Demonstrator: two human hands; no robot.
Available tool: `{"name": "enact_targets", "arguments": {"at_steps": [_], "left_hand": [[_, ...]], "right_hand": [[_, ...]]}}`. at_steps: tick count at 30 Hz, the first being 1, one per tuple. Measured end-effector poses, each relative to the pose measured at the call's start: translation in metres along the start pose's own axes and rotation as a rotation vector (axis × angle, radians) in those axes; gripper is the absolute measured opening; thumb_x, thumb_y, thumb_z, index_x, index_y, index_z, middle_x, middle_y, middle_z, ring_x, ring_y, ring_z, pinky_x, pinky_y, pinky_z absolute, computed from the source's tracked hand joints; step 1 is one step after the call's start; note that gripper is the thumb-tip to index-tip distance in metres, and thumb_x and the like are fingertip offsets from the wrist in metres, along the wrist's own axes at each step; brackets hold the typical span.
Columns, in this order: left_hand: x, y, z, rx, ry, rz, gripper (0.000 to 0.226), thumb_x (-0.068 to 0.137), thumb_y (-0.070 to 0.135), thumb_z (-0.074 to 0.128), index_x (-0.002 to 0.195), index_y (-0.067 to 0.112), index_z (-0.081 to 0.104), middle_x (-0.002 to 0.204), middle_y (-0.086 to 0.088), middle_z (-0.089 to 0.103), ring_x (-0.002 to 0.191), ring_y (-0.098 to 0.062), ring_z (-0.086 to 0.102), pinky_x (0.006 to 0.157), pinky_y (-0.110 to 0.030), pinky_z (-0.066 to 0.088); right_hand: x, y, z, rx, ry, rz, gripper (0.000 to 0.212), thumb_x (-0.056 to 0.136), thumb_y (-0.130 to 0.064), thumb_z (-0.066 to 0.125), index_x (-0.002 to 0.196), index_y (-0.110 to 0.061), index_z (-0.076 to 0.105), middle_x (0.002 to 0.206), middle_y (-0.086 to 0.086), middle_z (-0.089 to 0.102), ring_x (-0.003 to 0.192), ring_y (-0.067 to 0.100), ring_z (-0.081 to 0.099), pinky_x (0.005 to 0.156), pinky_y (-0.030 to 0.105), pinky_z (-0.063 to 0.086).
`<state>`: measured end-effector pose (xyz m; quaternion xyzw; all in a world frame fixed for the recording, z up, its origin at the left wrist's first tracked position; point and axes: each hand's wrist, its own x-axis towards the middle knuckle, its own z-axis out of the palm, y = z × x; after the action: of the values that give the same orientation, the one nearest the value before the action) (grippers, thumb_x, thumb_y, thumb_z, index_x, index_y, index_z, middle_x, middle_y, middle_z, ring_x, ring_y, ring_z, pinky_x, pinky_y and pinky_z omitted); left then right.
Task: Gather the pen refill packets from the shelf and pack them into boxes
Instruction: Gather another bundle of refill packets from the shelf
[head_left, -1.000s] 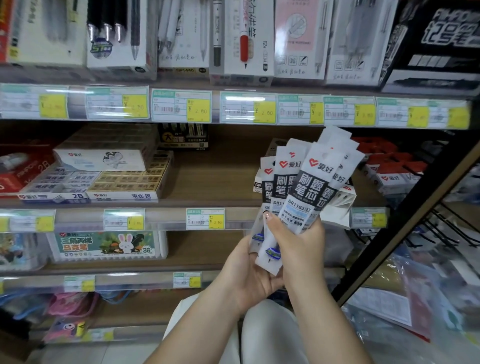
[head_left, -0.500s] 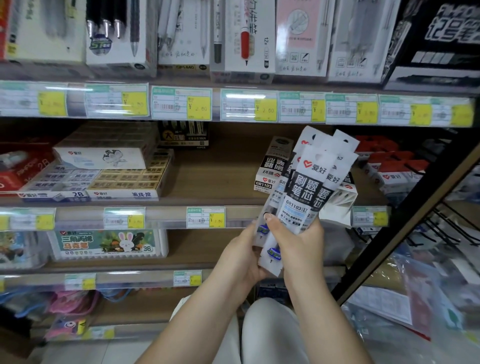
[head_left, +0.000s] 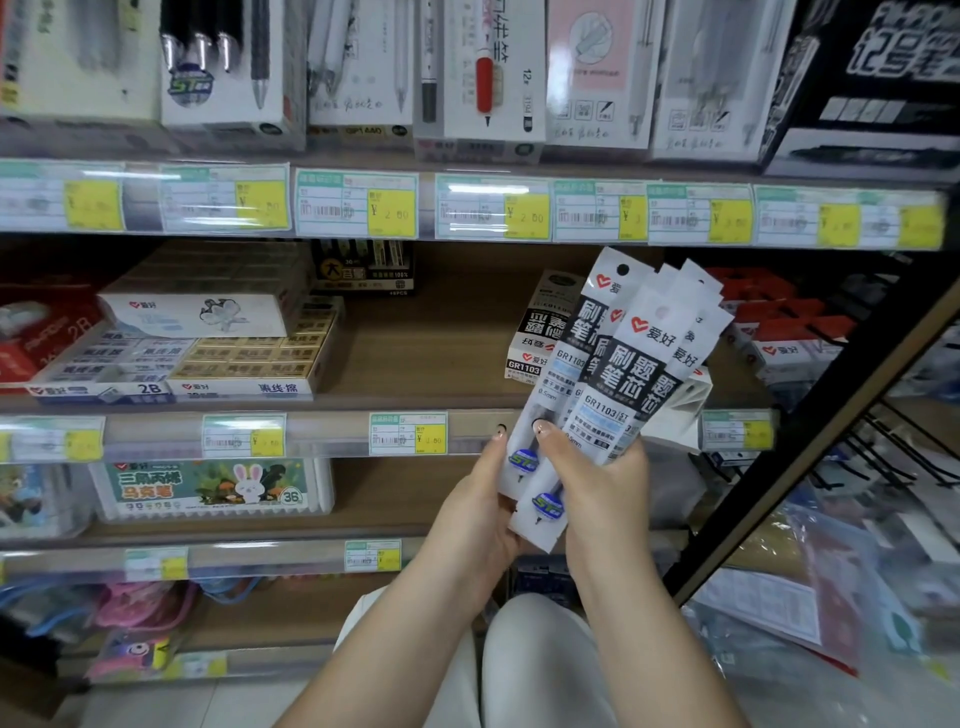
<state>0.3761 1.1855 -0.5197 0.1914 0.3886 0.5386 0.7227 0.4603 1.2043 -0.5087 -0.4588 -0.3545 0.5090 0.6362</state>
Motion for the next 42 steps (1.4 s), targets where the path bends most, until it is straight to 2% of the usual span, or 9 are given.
{"name": "enact_targets", "arguments": {"at_steps": [7, 10, 12, 14, 24, 28, 32, 37, 42], "left_hand": [[-0.003, 0.004, 0.004, 0.186, 0.026, 0.032, 0.040, 0.100, 0.042, 0.035, 0.112, 0.018, 0.064, 0.110, -0.012, 0.070, 0.102, -0.029, 0.066, 0.090, -0.048, 0.051], [-0.003, 0.003, -0.003, 0.434, 0.082, 0.291, 0.029, 0.094, 0.040, 0.052, 0.101, 0.017, 0.069, 0.096, -0.006, 0.074, 0.095, -0.025, 0.069, 0.085, -0.042, 0.054], [-0.004, 0.004, -0.005, 0.537, 0.142, 0.502, 0.006, 0.089, 0.020, 0.064, 0.087, 0.015, 0.067, 0.083, 0.001, 0.072, 0.082, -0.017, 0.068, 0.074, -0.030, 0.053], [-0.005, 0.005, -0.005, 0.613, 0.167, 0.590, 0.017, 0.084, 0.003, 0.066, 0.077, 0.017, 0.063, 0.073, 0.007, 0.069, 0.071, -0.010, 0.064, 0.066, -0.026, 0.050], [0.000, 0.007, -0.010, 0.824, 0.282, 0.702, 0.023, 0.080, 0.008, 0.073, 0.066, 0.021, 0.061, 0.074, 0.008, 0.069, 0.071, -0.012, 0.064, 0.068, -0.033, 0.053], [-0.001, 0.011, -0.013, 0.876, 0.291, 0.794, 0.029, 0.078, 0.006, 0.074, 0.063, 0.024, 0.058, 0.074, 0.008, 0.067, 0.072, -0.011, 0.063, 0.069, -0.033, 0.052], [-0.002, 0.014, -0.015, 0.854, 0.320, 0.848, 0.032, 0.078, 0.005, 0.074, 0.061, 0.023, 0.055, 0.074, 0.009, 0.065, 0.069, -0.009, 0.060, 0.066, -0.029, 0.050], [0.000, 0.011, -0.017, 0.928, 0.214, 0.859, 0.027, 0.076, 0.006, 0.072, 0.063, 0.023, 0.056, 0.075, 0.008, 0.065, 0.071, -0.010, 0.061, 0.065, -0.027, 0.050], [0.000, 0.015, -0.017, 1.019, 0.112, 0.856, 0.024, 0.074, 0.013, 0.070, 0.063, 0.028, 0.056, 0.086, 0.013, 0.064, 0.081, -0.006, 0.060, 0.070, -0.024, 0.050]], "right_hand": [[0.004, -0.001, -0.004, -0.013, 0.017, 0.010, 0.038, 0.077, 0.003, 0.071, 0.110, -0.012, 0.061, 0.094, 0.005, 0.073, 0.083, 0.021, 0.071, 0.068, 0.037, 0.057], [0.006, -0.001, -0.005, -0.022, 0.032, 0.015, 0.035, 0.077, 0.000, 0.072, 0.107, -0.013, 0.062, 0.093, 0.003, 0.073, 0.084, 0.020, 0.071, 0.068, 0.037, 0.057], [0.006, -0.002, -0.006, -0.032, 0.042, 0.018, 0.034, 0.077, 0.000, 0.072, 0.107, -0.013, 0.063, 0.093, 0.002, 0.073, 0.082, 0.019, 0.071, 0.066, 0.036, 0.057], [0.006, -0.002, -0.006, -0.017, 0.039, 0.030, 0.033, 0.077, 0.001, 0.071, 0.106, -0.013, 0.063, 0.093, 0.002, 0.073, 0.084, 0.021, 0.071, 0.069, 0.039, 0.057], [0.001, -0.008, -0.003, 0.165, -0.026, 0.136, 0.048, 0.065, -0.011, 0.071, 0.112, -0.011, 0.062, 0.097, 0.010, 0.072, 0.082, 0.024, 0.070, 0.069, 0.040, 0.057], [0.000, -0.011, -0.003, 0.205, -0.014, 0.176, 0.026, 0.083, 0.001, 0.063, 0.106, -0.012, 0.062, 0.100, 0.015, 0.070, 0.088, 0.029, 0.068, 0.080, 0.050, 0.055], [-0.001, -0.014, -0.003, 0.229, 0.000, 0.187, 0.030, 0.085, -0.001, 0.063, 0.112, -0.011, 0.060, 0.105, 0.013, 0.070, 0.091, 0.026, 0.069, 0.077, 0.043, 0.056], [-0.003, -0.014, -0.001, 0.210, -0.048, 0.185, 0.028, 0.085, 0.000, 0.060, 0.110, -0.012, 0.062, 0.098, 0.010, 0.071, 0.081, 0.022, 0.069, 0.066, 0.035, 0.056], [-0.002, -0.012, -0.002, 0.193, -0.049, 0.201, 0.030, 0.085, -0.001, 0.061, 0.112, -0.013, 0.062, 0.102, 0.013, 0.070, 0.089, 0.029, 0.069, 0.077, 0.044, 0.056]]}}
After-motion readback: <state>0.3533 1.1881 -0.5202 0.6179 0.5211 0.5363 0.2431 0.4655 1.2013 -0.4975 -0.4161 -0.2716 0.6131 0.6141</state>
